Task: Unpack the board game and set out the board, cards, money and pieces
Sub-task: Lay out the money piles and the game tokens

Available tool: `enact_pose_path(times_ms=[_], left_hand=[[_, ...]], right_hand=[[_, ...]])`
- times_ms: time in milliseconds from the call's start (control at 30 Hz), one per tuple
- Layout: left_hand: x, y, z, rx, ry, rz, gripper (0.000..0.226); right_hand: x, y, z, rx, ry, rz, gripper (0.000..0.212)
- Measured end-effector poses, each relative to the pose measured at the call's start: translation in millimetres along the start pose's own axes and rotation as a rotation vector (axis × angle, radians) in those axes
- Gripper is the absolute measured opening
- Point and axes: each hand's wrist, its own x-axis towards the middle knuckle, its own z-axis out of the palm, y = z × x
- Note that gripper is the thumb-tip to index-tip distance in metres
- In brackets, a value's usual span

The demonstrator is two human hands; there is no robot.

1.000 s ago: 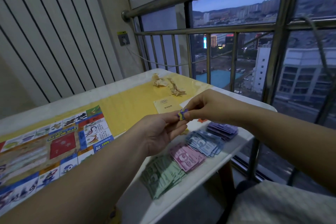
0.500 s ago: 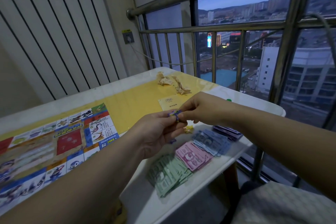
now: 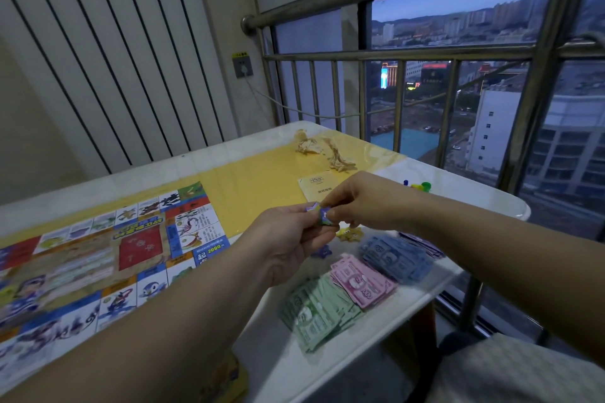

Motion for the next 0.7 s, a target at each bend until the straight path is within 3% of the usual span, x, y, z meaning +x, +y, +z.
enact_pose_path(times_ms=[133, 200, 400, 700], left_hand=[[0.2, 2.0, -2.1, 0.002, 0.009, 0.031, 0.023], [-0.2, 3.5, -5.0, -0.005, 0.019, 0.035, 0.021], [-3.4, 3.5, -21.3, 0.049, 0.036, 0.034, 0.020], [-15.5, 12.3, -67.6, 0.065, 0.141, 0.056, 0.014]], right_hand=[[-0.9, -5.2, 3.6, -0.172, 0.097, -0.101, 0.023], [-1.2, -2.9, 0.5, -0.078, 0.142, -0.093, 0.022], [-0.9, 7.2, 0.5, 0.326, 0.066, 0.040, 0.009], [5.2, 6.3, 7.4, 0.238, 0.066, 0.069, 0.008]])
